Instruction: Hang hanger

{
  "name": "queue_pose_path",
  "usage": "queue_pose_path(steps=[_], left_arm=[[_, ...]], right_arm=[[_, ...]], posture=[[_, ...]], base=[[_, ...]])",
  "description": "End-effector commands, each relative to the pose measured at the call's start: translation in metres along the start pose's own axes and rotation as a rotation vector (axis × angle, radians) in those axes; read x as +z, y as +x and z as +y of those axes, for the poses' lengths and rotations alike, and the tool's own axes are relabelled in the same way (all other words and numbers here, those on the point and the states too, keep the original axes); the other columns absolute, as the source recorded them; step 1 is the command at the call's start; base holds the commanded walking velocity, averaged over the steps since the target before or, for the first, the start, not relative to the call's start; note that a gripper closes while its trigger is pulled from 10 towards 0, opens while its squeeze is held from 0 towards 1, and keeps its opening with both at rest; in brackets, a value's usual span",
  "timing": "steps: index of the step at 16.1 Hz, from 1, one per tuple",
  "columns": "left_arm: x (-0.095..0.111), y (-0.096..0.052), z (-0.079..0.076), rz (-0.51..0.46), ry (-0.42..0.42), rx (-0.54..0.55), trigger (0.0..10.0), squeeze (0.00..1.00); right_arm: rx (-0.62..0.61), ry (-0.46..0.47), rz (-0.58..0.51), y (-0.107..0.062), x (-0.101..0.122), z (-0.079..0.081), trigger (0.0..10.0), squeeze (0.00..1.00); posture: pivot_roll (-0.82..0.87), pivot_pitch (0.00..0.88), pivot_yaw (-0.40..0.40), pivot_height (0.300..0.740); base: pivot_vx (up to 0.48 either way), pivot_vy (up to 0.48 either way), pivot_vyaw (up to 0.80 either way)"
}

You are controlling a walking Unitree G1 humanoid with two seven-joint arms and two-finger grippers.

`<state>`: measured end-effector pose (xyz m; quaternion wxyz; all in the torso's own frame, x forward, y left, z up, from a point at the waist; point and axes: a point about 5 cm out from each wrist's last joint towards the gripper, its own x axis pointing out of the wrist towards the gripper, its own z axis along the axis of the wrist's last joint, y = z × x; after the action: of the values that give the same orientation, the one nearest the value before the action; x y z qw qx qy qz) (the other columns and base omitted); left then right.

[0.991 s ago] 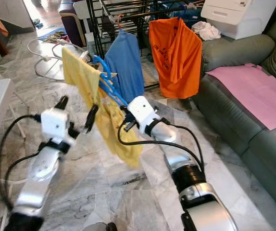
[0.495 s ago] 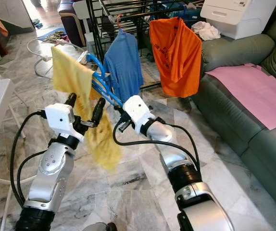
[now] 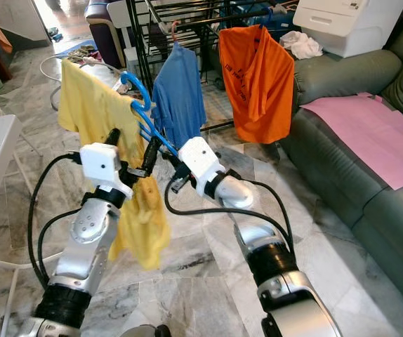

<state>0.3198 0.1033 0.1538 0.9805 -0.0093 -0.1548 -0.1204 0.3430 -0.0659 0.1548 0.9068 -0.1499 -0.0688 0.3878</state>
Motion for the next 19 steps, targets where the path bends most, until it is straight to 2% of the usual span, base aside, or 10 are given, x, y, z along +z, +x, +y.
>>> queue_pose_path(steps=[1, 6, 9, 10, 11, 12, 15, 16, 17, 19], left_arm=[[0.003, 0.006, 0.013, -0.011, 0.009, 0.068, 0.0, 0.0], [0.003, 0.015, 0.026, -0.017, 0.057, 0.116, 0.0, 0.0], [0.006, 0.017, 0.026, -0.032, 0.044, 0.121, 0.0, 0.0], [0.007, 0.017, 0.023, -0.038, 0.034, 0.116, 5.8, 0.0], [0.009, 0.016, 0.02, -0.044, 0.023, 0.111, 10.0, 0.0], [0.009, 0.012, 0.019, -0.049, 0.024, 0.12, 10.0, 1.0], [-0.001, -0.005, 0.026, -0.002, 0.041, 0.147, 10.0, 1.0], [-0.003, -0.007, 0.027, 0.006, 0.042, 0.151, 10.0, 0.63], [-0.006, -0.013, 0.029, 0.02, 0.048, 0.158, 10.0, 0.0], [-0.005, -0.015, 0.03, 0.032, 0.051, 0.17, 10.0, 0.0]], right_arm=[[0.026, -0.003, -0.076, 0.0, 0.014, 0.003, 0.0, 0.0], [0.058, 0.009, -0.07, -0.003, 0.015, 0.01, 0.0, 0.0], [0.069, 0.009, -0.067, -0.003, 0.015, 0.012, 0.0, 0.0], [0.071, 0.006, -0.063, -0.003, 0.015, 0.012, 0.0, 0.0], [0.072, -0.001, -0.057, -0.003, 0.013, 0.012, 0.0, 0.0], [0.078, -0.016, -0.05, -0.004, 0.013, 0.011, 0.0, 0.0], [0.165, -0.143, -0.019, -0.011, 0.01, 0.004, 0.0, 0.0], [0.161, -0.149, -0.015, -0.011, 0.01, 0.001, 0.0, 0.0], [0.159, -0.206, 0.016, -0.017, 0.009, -0.015, 0.0, 0.0], [0.175, -0.247, 0.043, -0.024, 0.008, -0.026, 0.0, 0.0]], posture=[[-0.06, 0.024, 0.067, 0.74], [-0.06, 0.024, 0.069, 0.74], [-0.06, 0.024, 0.068, 0.74], [-0.06, 0.024, 0.068, 0.74], [-0.06, 0.024, 0.068, 0.74], [-0.05, 0.026, 0.069, 0.74], [-0.06, 0.026, 0.066, 0.74], [-0.06, 0.026, 0.066, 0.74], [-0.06, 0.024, 0.055, 0.74], [-0.06, 0.023, 0.05, 0.74]], base=[[0.0, 0.0, 0.0], [0.0, 0.0, 0.0], [0.0, 0.0, 0.0], [0.0, 0.0, 0.0], [0.0, 0.0, 0.0], [0.0, 0.0, 0.0], [0.0, 0.0, 0.0], [0.0, 0.0, 0.0], [0.0, 0.0, 0.0], [0.0, 0.0, 0.0]])
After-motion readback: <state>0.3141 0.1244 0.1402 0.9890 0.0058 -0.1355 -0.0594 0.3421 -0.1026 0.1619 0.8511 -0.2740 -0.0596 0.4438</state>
